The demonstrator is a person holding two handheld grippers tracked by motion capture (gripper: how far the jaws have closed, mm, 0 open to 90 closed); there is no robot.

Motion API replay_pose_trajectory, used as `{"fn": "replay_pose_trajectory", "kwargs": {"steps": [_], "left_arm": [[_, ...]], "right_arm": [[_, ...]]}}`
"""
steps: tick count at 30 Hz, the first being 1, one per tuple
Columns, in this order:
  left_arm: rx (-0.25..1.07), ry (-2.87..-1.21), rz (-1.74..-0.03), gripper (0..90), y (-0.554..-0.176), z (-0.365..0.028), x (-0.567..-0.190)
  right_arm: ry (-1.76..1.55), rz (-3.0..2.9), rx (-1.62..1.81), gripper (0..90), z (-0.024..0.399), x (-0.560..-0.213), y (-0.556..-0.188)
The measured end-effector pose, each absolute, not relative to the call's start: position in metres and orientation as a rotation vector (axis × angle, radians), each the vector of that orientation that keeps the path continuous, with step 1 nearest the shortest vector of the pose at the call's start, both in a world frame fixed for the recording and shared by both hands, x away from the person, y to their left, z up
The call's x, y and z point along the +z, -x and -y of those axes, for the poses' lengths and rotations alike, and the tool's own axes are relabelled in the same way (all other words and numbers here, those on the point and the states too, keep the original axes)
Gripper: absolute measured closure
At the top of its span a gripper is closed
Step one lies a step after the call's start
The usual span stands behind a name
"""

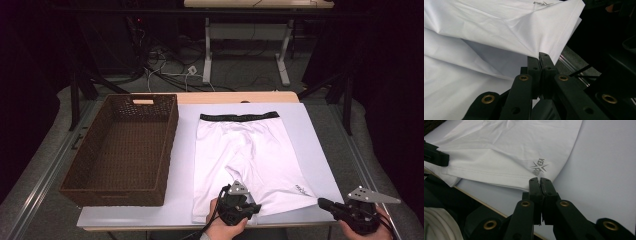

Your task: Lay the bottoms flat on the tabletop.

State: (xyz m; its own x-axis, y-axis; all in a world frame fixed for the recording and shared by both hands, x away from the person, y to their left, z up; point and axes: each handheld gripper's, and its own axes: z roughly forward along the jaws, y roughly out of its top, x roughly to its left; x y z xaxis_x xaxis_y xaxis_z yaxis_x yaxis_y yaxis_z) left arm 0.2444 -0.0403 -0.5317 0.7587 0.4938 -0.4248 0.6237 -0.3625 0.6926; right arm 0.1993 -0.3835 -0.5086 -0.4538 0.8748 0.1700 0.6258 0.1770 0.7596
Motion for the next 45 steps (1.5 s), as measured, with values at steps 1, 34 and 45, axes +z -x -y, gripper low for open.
{"fn": "replay_pose_trajectory", "kwargs": {"steps": [1, 34, 45], "left_arm": [[-0.182, -2.04, -0.835, 89.4, -0.244, 0.041, -0.532], [0.074, -1.941, -1.045, 42.2, -0.27, -0.032, -0.531], [0.112, -1.898, -1.041, 41.6, -0.265, -0.058, -0.53]], "right_arm": [[-1.432, -2.15, 1.159, 89.0, 0.384, -0.51, -0.199], [-1.237, -2.1, 1.111, 45.3, 0.338, -0.511, -0.232], [-1.12, -2.13, 1.165, 37.6, 0.304, -0.503, -0.243]]}}
